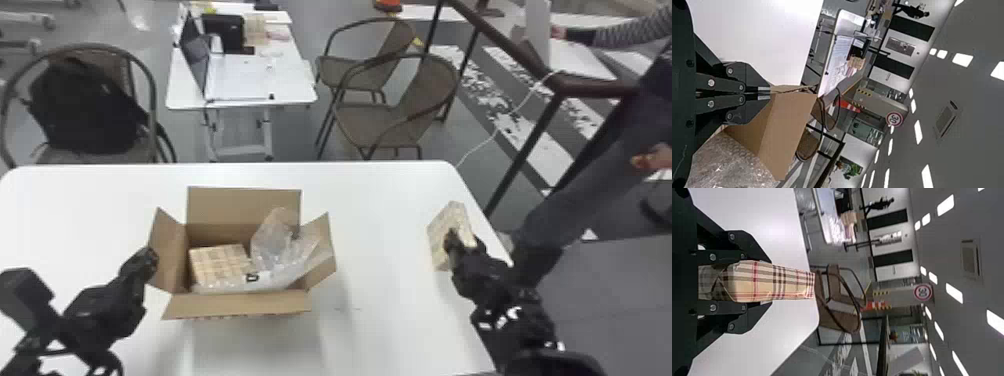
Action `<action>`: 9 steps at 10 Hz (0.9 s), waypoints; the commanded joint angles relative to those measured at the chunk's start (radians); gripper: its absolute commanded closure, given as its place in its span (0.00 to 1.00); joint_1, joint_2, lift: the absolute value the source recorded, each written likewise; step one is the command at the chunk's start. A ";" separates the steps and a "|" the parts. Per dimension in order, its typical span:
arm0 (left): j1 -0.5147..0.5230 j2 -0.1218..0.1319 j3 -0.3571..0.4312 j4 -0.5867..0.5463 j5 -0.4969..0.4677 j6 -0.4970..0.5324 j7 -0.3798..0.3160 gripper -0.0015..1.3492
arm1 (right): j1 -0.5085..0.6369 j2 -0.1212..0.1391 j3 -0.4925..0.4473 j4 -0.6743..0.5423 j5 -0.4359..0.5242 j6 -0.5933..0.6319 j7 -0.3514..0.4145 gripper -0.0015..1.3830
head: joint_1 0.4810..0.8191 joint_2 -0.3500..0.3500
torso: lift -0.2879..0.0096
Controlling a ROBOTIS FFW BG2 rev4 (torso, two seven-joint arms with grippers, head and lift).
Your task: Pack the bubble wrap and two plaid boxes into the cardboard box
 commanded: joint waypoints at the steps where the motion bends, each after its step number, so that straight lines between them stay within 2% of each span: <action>1: -0.006 -0.003 -0.003 0.003 -0.002 0.003 0.000 0.90 | -0.049 -0.036 0.104 -0.176 -0.095 0.200 0.036 0.75 | 0.63 0.39 | 0.84; 2: -0.009 -0.003 -0.006 0.003 -0.004 0.001 0.000 0.90 | -0.112 -0.062 0.162 -0.257 -0.150 0.367 0.055 0.75 | 0.63 0.43 | 0.84; 3: -0.010 -0.003 -0.008 0.004 -0.004 0.003 0.000 0.90 | -0.185 -0.075 0.190 -0.311 -0.176 0.537 0.105 0.75 | 0.63 0.52 | 0.84; 4: -0.010 -0.003 -0.008 0.004 -0.004 0.003 0.000 0.90 | -0.251 -0.080 0.208 -0.346 -0.193 0.657 0.159 0.75 | 0.63 0.59 | 0.84; 5: -0.012 -0.003 -0.008 0.006 -0.004 0.003 0.000 0.90 | -0.293 -0.085 0.231 -0.381 -0.207 0.720 0.174 0.75 | 0.63 0.66 | 0.84; 6: -0.012 -0.003 -0.008 0.006 -0.005 0.003 0.000 0.90 | -0.325 -0.088 0.245 -0.377 -0.273 0.775 0.174 0.75 | 0.63 0.70 | 0.84; 9: -0.012 -0.003 -0.009 0.007 -0.005 0.003 0.000 0.90 | -0.391 -0.092 0.303 -0.242 -0.397 0.901 0.174 0.75 | 0.63 0.77 | 0.84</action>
